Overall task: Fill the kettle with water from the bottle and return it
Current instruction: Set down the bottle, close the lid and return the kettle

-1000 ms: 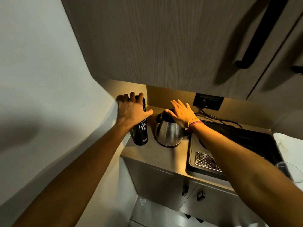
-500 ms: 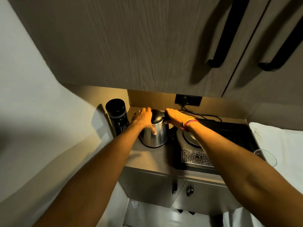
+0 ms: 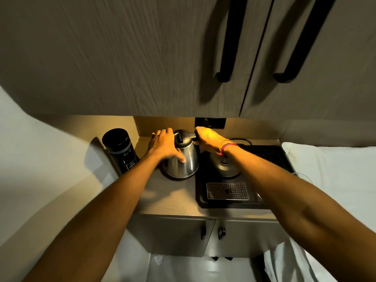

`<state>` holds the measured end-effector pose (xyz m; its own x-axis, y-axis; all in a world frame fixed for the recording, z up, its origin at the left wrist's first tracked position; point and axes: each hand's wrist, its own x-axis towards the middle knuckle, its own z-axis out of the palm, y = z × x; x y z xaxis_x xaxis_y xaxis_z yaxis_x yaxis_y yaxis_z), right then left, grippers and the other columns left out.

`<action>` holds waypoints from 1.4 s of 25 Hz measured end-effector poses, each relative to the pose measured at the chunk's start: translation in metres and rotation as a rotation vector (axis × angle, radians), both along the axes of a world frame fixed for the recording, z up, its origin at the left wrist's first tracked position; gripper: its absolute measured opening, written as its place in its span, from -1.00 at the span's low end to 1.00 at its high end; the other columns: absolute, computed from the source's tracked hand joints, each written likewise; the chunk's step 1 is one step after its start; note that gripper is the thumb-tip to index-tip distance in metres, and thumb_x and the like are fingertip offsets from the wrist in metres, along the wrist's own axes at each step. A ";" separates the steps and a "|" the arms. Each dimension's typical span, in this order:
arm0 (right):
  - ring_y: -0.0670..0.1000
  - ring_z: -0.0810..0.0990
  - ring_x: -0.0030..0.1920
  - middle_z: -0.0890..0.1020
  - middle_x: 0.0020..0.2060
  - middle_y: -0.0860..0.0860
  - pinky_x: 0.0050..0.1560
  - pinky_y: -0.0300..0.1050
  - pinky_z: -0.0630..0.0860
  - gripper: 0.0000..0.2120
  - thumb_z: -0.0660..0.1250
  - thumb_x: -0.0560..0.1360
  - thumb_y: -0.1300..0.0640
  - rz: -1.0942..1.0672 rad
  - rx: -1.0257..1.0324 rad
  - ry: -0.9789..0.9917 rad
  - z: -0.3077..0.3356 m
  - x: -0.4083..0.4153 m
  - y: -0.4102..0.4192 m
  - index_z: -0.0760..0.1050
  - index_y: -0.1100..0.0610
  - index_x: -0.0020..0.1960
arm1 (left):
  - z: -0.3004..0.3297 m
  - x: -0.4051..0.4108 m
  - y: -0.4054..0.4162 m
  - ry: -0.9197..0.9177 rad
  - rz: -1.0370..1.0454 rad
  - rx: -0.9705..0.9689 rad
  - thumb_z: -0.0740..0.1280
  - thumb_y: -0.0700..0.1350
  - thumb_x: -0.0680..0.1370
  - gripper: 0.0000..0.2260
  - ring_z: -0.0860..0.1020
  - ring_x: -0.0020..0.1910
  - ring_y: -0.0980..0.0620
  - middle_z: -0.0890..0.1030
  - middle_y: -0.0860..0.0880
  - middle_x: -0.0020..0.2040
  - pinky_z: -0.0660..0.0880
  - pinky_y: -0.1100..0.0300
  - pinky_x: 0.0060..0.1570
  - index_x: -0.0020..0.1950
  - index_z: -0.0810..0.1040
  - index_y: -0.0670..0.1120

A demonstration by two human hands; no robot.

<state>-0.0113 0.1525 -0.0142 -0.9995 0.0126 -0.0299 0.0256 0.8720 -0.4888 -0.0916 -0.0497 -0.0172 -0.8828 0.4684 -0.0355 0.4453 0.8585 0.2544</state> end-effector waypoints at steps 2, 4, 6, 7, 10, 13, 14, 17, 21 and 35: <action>-0.08 0.28 -0.36 0.36 -0.29 -0.01 -0.31 -0.21 0.28 -0.85 0.26 0.52 0.20 0.039 0.034 0.035 0.014 0.004 0.008 0.32 0.13 -0.18 | 0.013 0.002 0.021 0.045 -0.044 -0.007 0.67 0.28 0.02 0.00 0.41 0.34 -0.18 0.51 -0.16 0.30 0.40 -0.10 0.34 0.31 0.42 -0.14; -0.05 0.32 -0.34 0.42 -0.22 0.08 -0.26 -0.14 0.27 -0.85 0.27 0.50 0.13 0.005 -0.003 0.080 0.023 0.004 0.017 0.33 0.18 -0.12 | 0.023 0.005 0.040 0.070 -0.081 -0.011 0.67 0.28 0.03 -0.01 0.43 0.32 -0.19 0.51 -0.17 0.27 0.43 -0.10 0.30 0.30 0.42 -0.16; 0.04 0.41 -0.27 0.52 -0.13 0.19 -0.19 -0.10 0.28 -0.85 0.29 0.51 0.14 -0.032 0.038 0.083 0.025 0.006 0.039 0.36 0.19 -0.07 | 0.028 0.010 0.059 0.068 -0.101 0.010 0.66 0.31 0.04 0.00 0.45 0.31 -0.21 0.52 -0.19 0.27 0.46 -0.11 0.26 0.31 0.43 -0.18; 0.10 0.48 -0.18 0.56 -0.06 0.22 -0.15 -0.09 0.31 -0.84 0.30 0.52 0.14 -0.049 0.067 0.067 0.024 0.007 0.051 0.40 0.22 -0.02 | 0.029 0.012 0.068 0.066 -0.112 0.025 0.66 0.32 0.05 0.00 0.46 0.30 -0.23 0.53 -0.20 0.27 0.48 -0.11 0.25 0.31 0.44 -0.19; 0.17 0.58 0.00 0.62 0.02 0.21 -0.02 -0.01 0.46 -0.77 0.31 0.52 0.12 -0.091 0.055 0.049 0.029 0.016 0.084 0.49 0.27 0.07 | 0.032 0.021 0.101 0.081 -0.175 0.061 0.65 0.32 0.09 -0.10 0.55 0.22 -0.23 0.61 -0.20 0.18 0.53 -0.08 0.18 0.21 0.52 -0.21; 0.12 0.56 -0.08 0.61 -0.09 0.13 -0.10 -0.04 0.45 -0.84 0.31 0.51 0.16 -0.145 0.002 0.029 0.023 0.027 0.113 0.50 0.24 0.02 | 0.026 0.031 0.129 0.041 -0.208 0.094 0.65 0.31 0.10 -0.09 0.50 0.27 -0.21 0.57 -0.18 0.22 0.51 -0.07 0.24 0.25 0.50 -0.20; 0.07 0.53 -0.12 0.57 -0.16 0.07 -0.15 -0.09 0.39 -0.89 0.31 0.51 0.18 -0.161 -0.011 0.025 0.021 0.031 0.121 0.48 0.21 -0.01 | 0.023 0.034 0.137 0.026 -0.212 0.103 0.66 0.30 0.10 -0.07 0.47 0.30 -0.20 0.55 -0.18 0.24 0.50 -0.08 0.26 0.27 0.48 -0.20; -0.01 0.44 -0.24 0.46 -0.26 -0.02 -0.23 -0.15 0.32 -0.87 0.31 0.52 0.19 -0.197 -0.043 0.021 0.016 0.039 0.140 0.47 0.23 0.02 | 0.019 0.038 0.155 0.004 -0.236 0.094 0.66 0.30 0.12 -0.06 0.45 0.34 -0.20 0.54 -0.18 0.27 0.51 -0.11 0.27 0.30 0.48 -0.21; -0.01 0.44 -0.25 0.48 -0.17 0.05 -0.33 -0.24 0.29 -0.81 0.30 0.54 0.14 -0.171 0.019 -0.002 0.013 0.042 0.156 0.44 0.24 0.06 | 0.018 0.042 0.168 0.038 -0.255 0.074 0.65 0.32 0.11 0.01 0.45 0.35 -0.22 0.51 -0.20 0.32 0.50 -0.06 0.28 0.36 0.43 -0.21; 0.01 0.49 -0.15 0.55 -0.15 0.07 -0.11 -0.15 0.39 -0.69 0.17 0.60 -0.01 -0.301 -0.334 0.050 -0.004 0.043 0.159 0.53 0.22 0.00 | 0.002 0.040 0.159 -0.005 -0.255 0.071 0.65 0.30 0.13 -0.04 0.50 0.30 -0.22 0.56 -0.16 0.28 0.44 -0.16 0.30 0.35 0.40 -0.13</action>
